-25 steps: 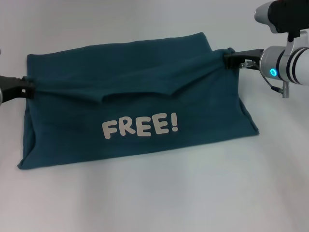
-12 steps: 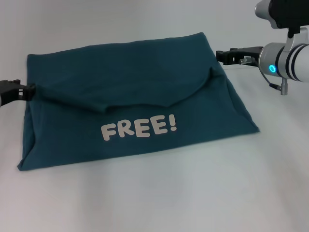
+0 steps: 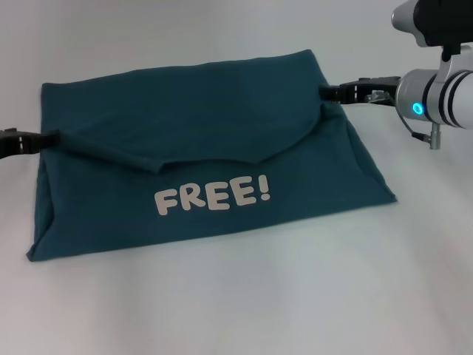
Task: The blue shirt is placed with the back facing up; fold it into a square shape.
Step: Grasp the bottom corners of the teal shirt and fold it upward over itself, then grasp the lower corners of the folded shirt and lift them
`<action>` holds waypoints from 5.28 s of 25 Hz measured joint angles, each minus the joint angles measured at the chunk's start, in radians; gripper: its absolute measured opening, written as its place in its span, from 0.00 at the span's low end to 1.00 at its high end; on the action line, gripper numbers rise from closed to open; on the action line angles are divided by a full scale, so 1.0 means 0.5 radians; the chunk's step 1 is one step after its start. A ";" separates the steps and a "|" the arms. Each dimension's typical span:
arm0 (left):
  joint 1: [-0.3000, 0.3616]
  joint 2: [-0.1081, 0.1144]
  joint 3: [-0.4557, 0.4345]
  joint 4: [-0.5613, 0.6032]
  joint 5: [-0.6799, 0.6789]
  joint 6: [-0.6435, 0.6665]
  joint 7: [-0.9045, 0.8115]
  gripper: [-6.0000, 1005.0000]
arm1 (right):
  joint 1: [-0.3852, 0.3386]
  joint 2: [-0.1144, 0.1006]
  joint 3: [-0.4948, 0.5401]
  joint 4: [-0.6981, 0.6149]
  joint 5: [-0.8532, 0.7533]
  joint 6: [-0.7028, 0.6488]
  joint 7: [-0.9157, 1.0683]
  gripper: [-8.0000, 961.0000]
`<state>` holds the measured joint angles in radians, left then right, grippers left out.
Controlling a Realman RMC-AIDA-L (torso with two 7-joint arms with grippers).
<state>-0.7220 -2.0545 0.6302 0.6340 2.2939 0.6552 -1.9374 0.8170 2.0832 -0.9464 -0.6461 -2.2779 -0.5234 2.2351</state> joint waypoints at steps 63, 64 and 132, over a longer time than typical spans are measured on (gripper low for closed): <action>-0.101 0.108 0.054 0.129 0.911 1.229 -1.566 0.94 | -0.075 -0.049 -0.015 -0.319 -0.175 -0.679 0.181 0.96; -0.104 0.106 0.066 0.129 0.908 1.224 -1.566 0.94 | -0.075 -0.049 -0.015 -0.319 -0.175 -0.680 0.181 0.96; -0.130 0.065 0.129 0.158 0.882 1.111 -1.282 0.17 | -0.154 -0.006 0.027 -0.387 -1.101 -1.128 0.992 0.82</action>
<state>-0.7869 -2.0218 0.6949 0.7132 2.7351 1.2109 -2.5784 0.7398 2.0802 -0.9326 -0.8394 -2.8286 -1.0875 2.7311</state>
